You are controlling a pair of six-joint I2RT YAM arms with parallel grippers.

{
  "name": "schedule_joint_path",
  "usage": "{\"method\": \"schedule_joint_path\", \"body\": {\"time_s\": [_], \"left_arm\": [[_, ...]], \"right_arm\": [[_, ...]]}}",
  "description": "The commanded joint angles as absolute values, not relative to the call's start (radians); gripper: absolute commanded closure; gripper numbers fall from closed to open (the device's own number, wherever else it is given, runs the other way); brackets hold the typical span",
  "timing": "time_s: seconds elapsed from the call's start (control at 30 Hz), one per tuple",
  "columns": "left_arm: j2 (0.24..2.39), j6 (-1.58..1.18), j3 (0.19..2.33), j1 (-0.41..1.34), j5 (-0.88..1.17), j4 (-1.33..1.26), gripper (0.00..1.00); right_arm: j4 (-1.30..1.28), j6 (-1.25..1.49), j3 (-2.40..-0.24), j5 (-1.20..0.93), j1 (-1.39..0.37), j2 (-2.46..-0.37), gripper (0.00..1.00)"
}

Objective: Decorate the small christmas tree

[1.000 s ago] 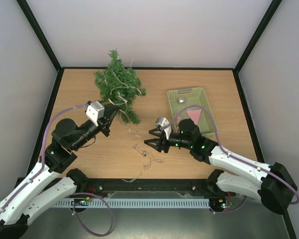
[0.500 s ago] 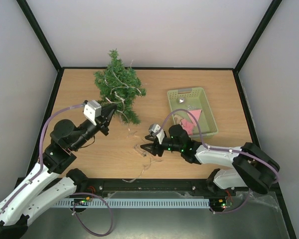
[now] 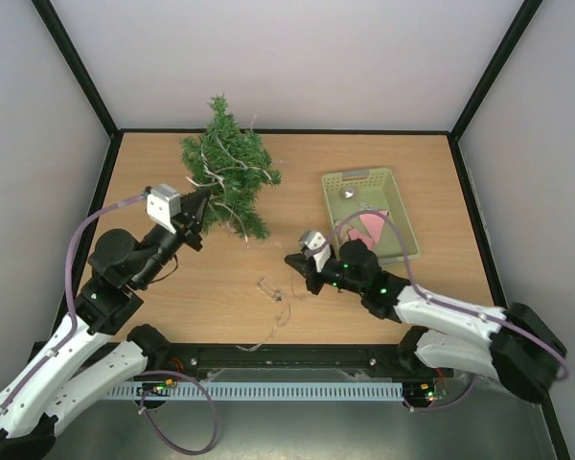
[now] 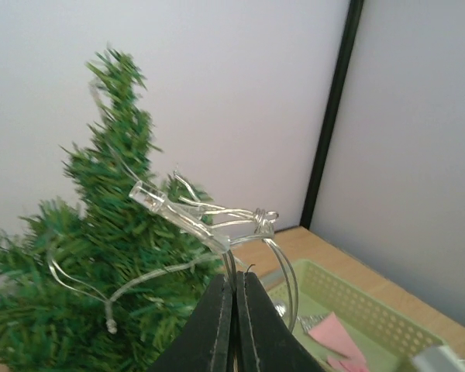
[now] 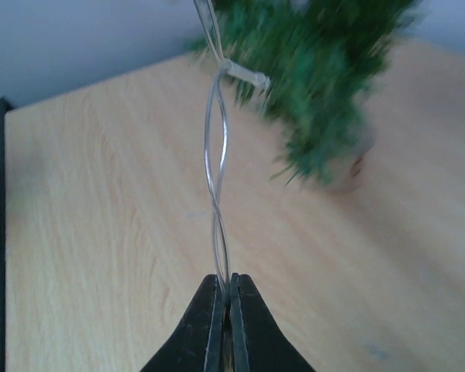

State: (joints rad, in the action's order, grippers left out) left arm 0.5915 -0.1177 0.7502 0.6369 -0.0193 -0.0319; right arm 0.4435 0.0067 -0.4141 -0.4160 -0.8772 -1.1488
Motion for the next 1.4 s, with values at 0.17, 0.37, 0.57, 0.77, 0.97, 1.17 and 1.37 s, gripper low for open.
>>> {"method": "schedule_joint_path", "body": {"time_s": [0.17,0.37,0.57,0.77,0.97,1.17,1.37], "left_arm": [[0.629,-0.183,0.89,0.559,-0.155,0.011,0.98],[0.702,-0.2,0.965,0.461,-0.166,0.08,0.98],[0.786,-0.275,1.041,0.321,-0.051,0.137,0.98],[0.862,-0.32,1.075,0.21,0.025,0.14,0.98],[0.953,-0.385,1.115,0.105,0.11,0.137,0.98],[1.042,-0.404,1.142,0.06,0.138,0.12,0.98],[1.075,-0.402,1.141,0.028,0.2,0.049,0.98]], "right_arm": [[0.062,-0.079,-0.641,-0.116,-0.882,-0.77,0.98],[0.0,-0.175,-0.907,-0.024,-0.882,-0.818,0.98],[-0.012,-0.324,-1.095,0.044,-0.882,-0.958,0.98],[0.01,-0.435,-1.218,0.108,-0.88,-1.115,0.98],[0.014,-0.467,-1.381,0.119,-0.865,-1.245,0.98],[0.038,-0.454,-1.491,0.11,-0.806,-1.323,0.98],[0.106,-0.488,-1.543,0.005,-0.763,-1.359,0.98]]}}
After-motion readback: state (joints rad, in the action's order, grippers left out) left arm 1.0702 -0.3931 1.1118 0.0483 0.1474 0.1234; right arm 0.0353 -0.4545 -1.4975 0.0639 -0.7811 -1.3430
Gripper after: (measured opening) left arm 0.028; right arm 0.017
